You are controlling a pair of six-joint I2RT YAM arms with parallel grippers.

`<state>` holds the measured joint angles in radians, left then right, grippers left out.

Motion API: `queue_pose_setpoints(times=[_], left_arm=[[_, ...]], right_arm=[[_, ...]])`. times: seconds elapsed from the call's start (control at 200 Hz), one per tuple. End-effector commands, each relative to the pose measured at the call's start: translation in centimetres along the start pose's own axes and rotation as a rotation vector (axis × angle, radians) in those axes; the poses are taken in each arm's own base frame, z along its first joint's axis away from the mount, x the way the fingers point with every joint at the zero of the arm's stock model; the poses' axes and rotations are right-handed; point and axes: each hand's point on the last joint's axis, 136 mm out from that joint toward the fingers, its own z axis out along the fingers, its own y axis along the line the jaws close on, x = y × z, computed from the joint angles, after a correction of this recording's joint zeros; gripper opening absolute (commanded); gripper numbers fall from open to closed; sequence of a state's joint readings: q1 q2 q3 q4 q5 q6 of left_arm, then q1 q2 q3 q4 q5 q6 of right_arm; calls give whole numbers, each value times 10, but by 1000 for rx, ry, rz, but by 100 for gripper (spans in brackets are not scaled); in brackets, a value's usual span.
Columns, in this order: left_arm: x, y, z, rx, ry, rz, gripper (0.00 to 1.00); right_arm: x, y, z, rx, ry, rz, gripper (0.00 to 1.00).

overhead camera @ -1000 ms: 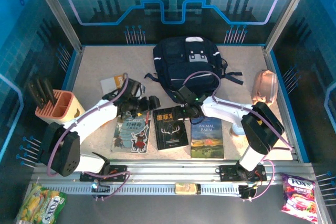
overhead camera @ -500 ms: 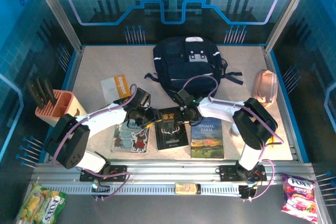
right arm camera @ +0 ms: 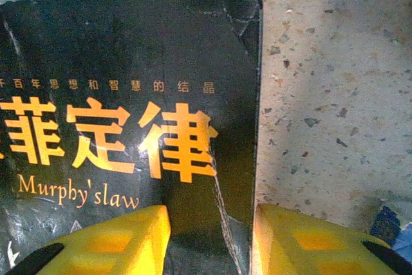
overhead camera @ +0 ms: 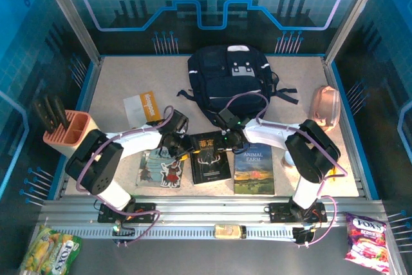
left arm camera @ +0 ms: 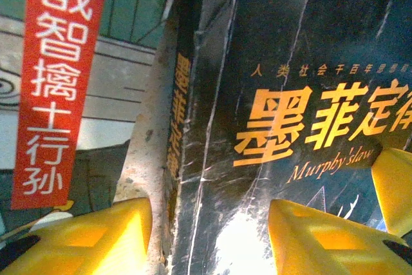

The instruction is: Pack books, pencil case, and school supplies into a backpack

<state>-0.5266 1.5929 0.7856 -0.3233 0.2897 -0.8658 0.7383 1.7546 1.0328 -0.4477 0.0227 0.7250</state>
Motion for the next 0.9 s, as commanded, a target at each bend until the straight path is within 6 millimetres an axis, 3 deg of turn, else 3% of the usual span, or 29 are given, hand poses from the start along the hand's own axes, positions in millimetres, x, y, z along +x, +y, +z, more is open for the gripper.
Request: queue_pose_setpoints(times=[0.0, 0.205, 0.41, 0.58, 0.895], left_arm=[[3, -9, 9, 28, 41, 11, 52], [4, -14, 9, 47, 55, 27, 54], [6, -64, -26, 269, 14, 200, 49], [15, -80, -45, 401, -13, 266, 45], [17, -83, -30, 457, 20, 254, 43]], right_arm=[[14, -20, 16, 56, 58, 32, 41], [16, -20, 18, 49, 71, 43, 41], [18, -26, 20, 55, 84, 73, 38], [19, -28, 20, 53, 86, 85, 38], [23, -34, 24, 70, 105, 105, 32]])
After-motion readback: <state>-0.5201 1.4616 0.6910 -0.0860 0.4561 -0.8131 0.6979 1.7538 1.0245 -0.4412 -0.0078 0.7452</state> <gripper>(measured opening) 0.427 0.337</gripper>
